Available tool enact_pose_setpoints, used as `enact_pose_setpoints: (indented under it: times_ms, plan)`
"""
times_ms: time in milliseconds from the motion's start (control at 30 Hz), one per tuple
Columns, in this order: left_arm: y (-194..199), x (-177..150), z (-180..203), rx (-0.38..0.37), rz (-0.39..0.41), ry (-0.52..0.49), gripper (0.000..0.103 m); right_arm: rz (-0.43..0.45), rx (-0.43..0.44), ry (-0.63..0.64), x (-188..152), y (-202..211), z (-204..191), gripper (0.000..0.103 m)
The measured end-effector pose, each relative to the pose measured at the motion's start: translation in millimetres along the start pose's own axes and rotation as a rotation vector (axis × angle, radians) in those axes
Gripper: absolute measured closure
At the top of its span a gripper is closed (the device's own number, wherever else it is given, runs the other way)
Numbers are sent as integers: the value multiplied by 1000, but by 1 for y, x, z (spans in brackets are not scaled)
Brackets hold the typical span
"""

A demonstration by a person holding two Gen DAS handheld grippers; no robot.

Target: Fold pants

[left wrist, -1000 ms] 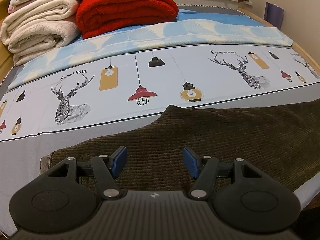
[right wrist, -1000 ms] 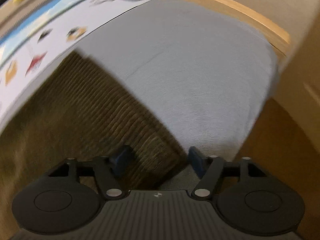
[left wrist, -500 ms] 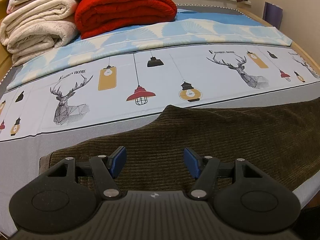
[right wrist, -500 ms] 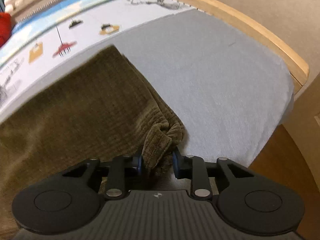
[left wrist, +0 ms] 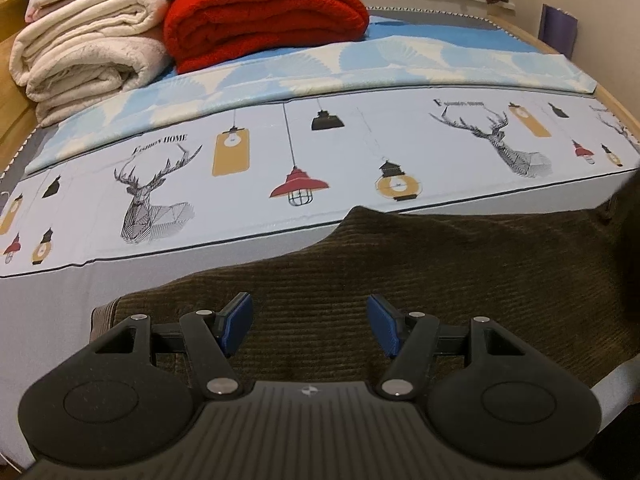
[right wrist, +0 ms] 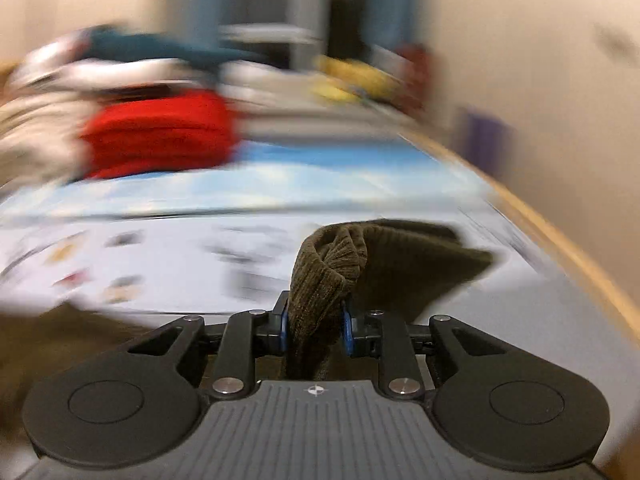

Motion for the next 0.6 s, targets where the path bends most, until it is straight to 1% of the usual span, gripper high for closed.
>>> enact_pose_setpoints:
  times_ms: [33,67,100,133,167,233,300,333,367,467,500,600]
  plan:
    - [0,-1,-1,3,-1,1,34,6,86,60,-3,-2,-37,75]
    - [0,-1,-3,7,-2,3,34,-5,176,102,-8,-4,-68,68]
    - [-1,-2,-4,8,-4,6,34,-31,264,129,-18,-7,-95,57]
    - [-1,-3,-5,8,-7,9,34,-69,332,147,-29,-12,-117,53]
    - [-1,-3,-5,8,-9,11,34,-130,399,169,-43,-18,-138,53]
    - [-1,-4,-7,12,-12,12,34,-216,469,211,-65,-26,-162,53]
    - [-1,-5,-9,13,-10,16,33,-243,485,265,-72,-29,-168,53]
    - [-1,-5,-11,13,-9,18,33,-232,468,286,-72,-31,-165,53]
    - [-1,-5,-13,15,-8,19,33,-226,442,289,-71,-30,-162,50]
    - [-2,-5,-21,26,-8,26,33,-249,385,273,-76,-46,-153,43]
    - [-2,-5,-23,29,-10,30,33,-274,384,270,-81,-50,-157,42]
    - [-1,-6,-29,32,-13,41,33,-357,428,261,-98,-59,-169,42]
Point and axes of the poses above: each gripper's, at about its wrist camera, not at the fingertips, and y roughly against the way its jaws point, z to its right, x to its top, the point moved 8 cm from there along -y, roughly the way its jaws point, and after that the axes turned 2 degrees about z, right-handed, at the moved point
